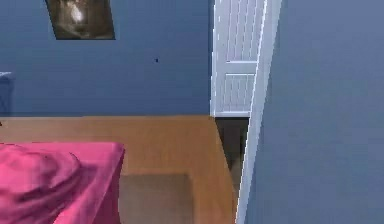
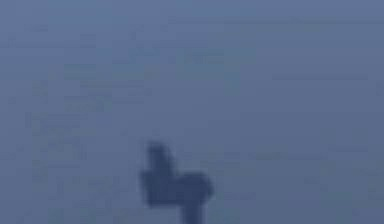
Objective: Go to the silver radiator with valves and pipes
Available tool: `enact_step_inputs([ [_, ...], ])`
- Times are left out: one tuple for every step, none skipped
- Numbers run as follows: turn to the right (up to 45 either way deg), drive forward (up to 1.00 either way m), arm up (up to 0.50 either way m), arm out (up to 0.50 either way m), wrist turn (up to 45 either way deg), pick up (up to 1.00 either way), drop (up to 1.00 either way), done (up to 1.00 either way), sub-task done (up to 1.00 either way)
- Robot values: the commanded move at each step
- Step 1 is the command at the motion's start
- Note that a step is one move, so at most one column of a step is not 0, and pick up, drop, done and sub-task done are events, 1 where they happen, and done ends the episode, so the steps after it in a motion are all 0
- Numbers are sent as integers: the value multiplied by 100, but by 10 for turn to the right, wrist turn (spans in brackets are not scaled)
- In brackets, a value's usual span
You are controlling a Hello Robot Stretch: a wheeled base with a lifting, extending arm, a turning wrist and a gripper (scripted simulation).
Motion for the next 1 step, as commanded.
enact_step_inputs([
  [0, 100, 0, 0, 0, 0, 0, 0, 0],
])
